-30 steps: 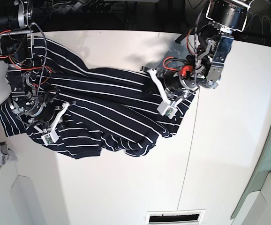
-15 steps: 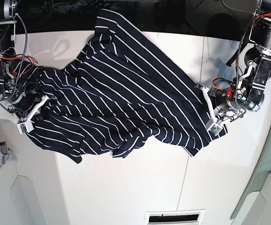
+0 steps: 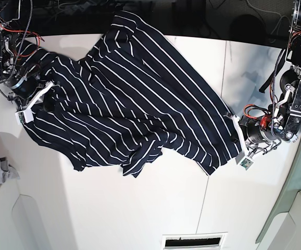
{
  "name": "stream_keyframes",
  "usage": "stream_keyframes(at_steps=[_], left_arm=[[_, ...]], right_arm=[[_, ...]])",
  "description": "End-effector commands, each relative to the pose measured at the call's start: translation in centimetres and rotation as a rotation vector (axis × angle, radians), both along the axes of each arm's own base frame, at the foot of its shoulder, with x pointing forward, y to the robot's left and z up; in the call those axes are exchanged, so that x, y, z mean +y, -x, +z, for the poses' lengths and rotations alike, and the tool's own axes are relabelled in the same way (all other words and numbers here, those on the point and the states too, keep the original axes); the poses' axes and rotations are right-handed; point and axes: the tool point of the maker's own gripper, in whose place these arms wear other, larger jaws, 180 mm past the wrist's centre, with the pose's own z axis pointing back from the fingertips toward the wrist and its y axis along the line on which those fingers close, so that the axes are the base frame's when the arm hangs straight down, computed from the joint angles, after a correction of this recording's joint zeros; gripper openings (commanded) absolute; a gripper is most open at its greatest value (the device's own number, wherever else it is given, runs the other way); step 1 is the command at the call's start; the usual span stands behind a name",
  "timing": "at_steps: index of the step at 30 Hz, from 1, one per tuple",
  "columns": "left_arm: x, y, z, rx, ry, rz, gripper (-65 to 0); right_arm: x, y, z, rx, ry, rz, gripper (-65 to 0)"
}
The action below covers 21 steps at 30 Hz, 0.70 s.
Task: Layout the t-shirt on the table in an organized manner, then fold the t-shirt properly
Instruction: 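Stretch the shirt flat by pulling the grippers apart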
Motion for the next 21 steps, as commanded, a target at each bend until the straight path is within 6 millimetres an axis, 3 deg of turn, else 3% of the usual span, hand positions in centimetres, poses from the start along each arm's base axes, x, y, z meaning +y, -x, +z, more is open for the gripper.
stream_keyframes(at_steps=[1, 5, 9, 12, 16, 21], left_arm=[[-0.2, -0.8, 1.4, -0.026, 0.026, -0.017, -65.0], [-2.6, 1.2, 0.8, 0.032, 0.132, -0.116, -65.0], [-4.2, 2.7, -0.6, 0.057, 0.186, -0.115, -65.0], [-4.3, 2.6, -2.0, 0.024, 0.142, -0.027, -65.0], [-4.6, 2.9, -3.9, 0.033, 0.072, 0.023, -65.0], [-2.9, 5.6, -7.2, 0.171, 0.021, 0.056, -65.0]], right_arm=[[-1.0, -2.5, 3.1, -0.107, -0.024, -0.035, -65.0], [-0.5, -5.1, 6.7, -0.226, -0.115, -0.091, -65.0], [2.1, -7.6, 8.0, -0.27, -0.149, -0.061, -65.0], [3.5, -9.2, 7.1, -0.247, -0.139, -0.052, -65.0], [5.0, -10.7, 4.3, -0.163, -0.118, -0.025, -65.0], [3.6, -10.0, 1.3, -0.091, 0.001, 0.033, -65.0]])
